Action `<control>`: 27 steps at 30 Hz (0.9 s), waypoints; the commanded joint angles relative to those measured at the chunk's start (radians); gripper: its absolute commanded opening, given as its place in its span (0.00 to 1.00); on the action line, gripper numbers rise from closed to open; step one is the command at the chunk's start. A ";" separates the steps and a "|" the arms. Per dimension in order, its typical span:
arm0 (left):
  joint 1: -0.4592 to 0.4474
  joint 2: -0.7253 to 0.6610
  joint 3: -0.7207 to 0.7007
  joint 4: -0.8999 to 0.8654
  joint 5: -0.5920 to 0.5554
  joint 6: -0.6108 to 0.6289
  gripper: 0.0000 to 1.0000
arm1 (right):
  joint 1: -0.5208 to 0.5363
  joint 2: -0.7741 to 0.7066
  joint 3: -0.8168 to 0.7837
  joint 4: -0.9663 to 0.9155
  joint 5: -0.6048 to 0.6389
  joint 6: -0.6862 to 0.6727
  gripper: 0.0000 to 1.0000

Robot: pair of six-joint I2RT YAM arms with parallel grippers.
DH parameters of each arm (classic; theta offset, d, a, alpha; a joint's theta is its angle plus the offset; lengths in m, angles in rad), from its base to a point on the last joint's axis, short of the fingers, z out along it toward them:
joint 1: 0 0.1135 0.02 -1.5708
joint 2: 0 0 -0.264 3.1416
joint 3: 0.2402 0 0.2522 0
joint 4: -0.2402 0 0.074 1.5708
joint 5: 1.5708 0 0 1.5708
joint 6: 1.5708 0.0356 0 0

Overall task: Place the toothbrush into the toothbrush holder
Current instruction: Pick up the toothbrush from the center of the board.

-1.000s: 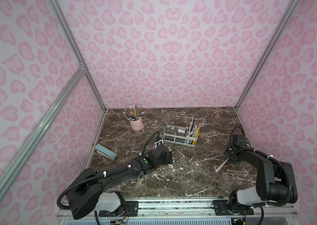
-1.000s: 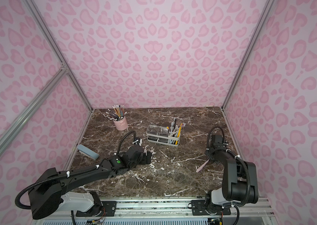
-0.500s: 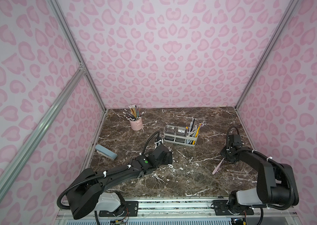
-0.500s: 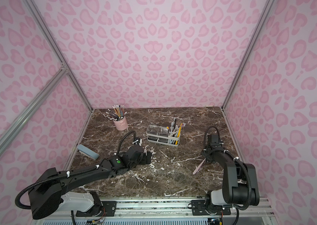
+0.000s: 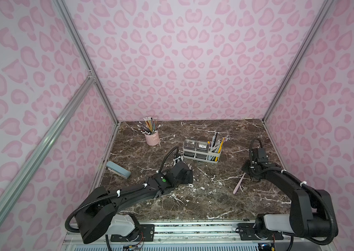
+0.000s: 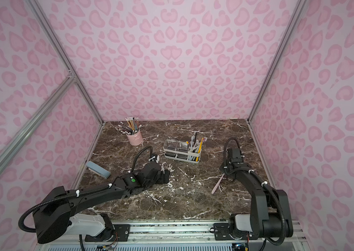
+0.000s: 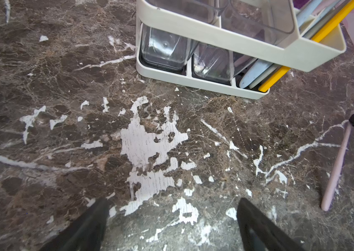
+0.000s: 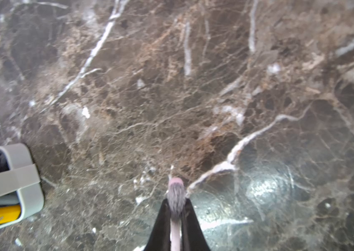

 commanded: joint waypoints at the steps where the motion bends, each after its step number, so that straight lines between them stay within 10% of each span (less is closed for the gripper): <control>1: 0.000 0.006 0.012 0.044 0.016 -0.001 0.94 | 0.011 -0.020 0.019 0.013 0.014 -0.010 0.07; 27: -0.005 0.022 0.029 0.077 0.068 0.017 0.92 | 0.073 -0.173 0.028 0.018 0.022 -0.070 0.00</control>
